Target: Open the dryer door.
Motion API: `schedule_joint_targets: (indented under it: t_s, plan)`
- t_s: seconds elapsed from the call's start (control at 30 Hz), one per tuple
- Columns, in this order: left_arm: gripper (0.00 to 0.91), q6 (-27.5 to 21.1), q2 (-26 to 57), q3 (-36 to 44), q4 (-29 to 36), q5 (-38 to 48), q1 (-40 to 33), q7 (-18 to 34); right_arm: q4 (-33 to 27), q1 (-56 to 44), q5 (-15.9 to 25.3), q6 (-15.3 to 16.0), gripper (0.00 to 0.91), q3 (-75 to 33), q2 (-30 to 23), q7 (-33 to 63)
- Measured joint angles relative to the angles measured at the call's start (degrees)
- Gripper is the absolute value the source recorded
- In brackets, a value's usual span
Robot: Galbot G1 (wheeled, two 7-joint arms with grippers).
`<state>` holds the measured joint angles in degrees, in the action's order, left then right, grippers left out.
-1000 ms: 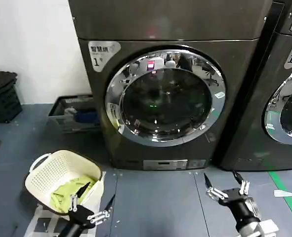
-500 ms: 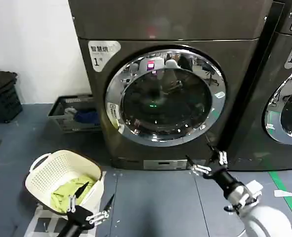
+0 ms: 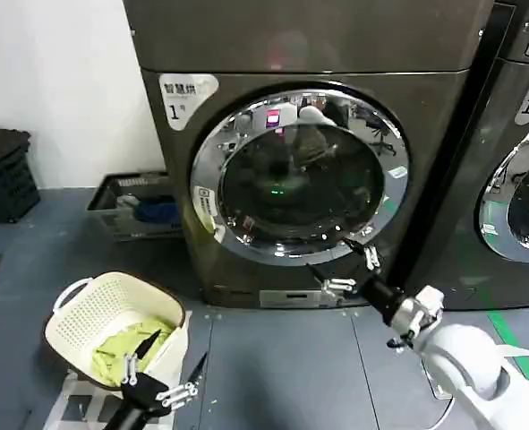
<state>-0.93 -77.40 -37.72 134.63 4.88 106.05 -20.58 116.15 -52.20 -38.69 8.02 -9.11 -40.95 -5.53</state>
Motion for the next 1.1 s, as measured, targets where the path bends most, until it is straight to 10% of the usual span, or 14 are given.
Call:
schedule_joint_targets:
  t_s: [1.1]
  plan:
    - [0.907,0.2,-2.0,0.1,0.7,-1.3,1.1,0.0,-21.5,38.2,-8.9,1.9,0.907,32.7,-12.3,-2.5]
